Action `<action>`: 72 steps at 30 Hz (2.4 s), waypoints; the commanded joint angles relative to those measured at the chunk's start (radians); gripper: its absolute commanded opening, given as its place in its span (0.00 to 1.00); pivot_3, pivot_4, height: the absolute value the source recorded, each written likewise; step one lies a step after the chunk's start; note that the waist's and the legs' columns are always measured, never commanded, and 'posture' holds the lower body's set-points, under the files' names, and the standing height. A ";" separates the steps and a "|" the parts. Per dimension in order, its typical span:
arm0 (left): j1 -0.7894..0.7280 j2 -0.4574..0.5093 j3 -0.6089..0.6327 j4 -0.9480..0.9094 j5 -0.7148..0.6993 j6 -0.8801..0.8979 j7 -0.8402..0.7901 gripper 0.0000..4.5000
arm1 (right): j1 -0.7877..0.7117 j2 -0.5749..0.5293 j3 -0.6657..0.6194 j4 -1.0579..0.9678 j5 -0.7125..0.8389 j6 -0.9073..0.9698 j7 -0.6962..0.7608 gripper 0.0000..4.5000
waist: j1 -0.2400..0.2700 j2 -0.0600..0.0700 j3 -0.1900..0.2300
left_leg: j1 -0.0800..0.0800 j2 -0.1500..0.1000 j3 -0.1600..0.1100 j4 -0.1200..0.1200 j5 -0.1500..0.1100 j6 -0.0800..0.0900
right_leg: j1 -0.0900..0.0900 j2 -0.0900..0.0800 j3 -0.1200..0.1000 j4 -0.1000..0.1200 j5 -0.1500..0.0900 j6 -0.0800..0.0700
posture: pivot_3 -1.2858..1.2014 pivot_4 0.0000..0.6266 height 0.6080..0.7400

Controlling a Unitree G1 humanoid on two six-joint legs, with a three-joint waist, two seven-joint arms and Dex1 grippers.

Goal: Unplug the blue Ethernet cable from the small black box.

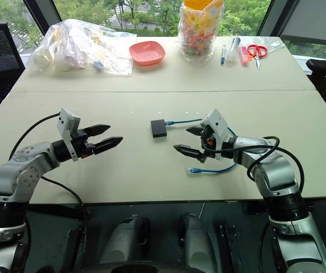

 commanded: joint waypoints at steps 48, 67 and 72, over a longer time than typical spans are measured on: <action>-0.013 0.025 0.015 -0.068 -0.036 0.017 -0.096 1.00 | -0.729 0.379 0.164 1.451 -0.554 -0.828 0.171 0.09 | -0.036 0.000 0.000 | 0.013 -0.001 0.002 0.000 0.001 0.000 | 0.007 0.002 0.002 0.009 0.000 0.001 | 0.52 0.24 1.00; -0.755 -0.121 0.033 0.965 0.016 -0.103 -0.425 1.00 | -0.676 0.146 0.231 1.058 -0.857 -1.359 -0.521 0.00 | -0.034 0.000 0.000 | 0.006 -0.004 0.006 -0.001 0.002 0.000 | 0.003 0.002 0.002 0.007 0.001 0.006 | 0.52 0.24 1.00; -0.882 -0.167 0.011 1.163 0.107 -0.219 -0.459 1.00 | -0.645 0.134 0.215 0.956 -0.845 -1.329 -0.505 0.00 | -0.033 0.000 0.000 | 0.006 -0.004 0.006 -0.001 0.002 0.000 | 0.003 0.002 0.002 0.008 0.001 0.006 | 0.52 0.24 1.00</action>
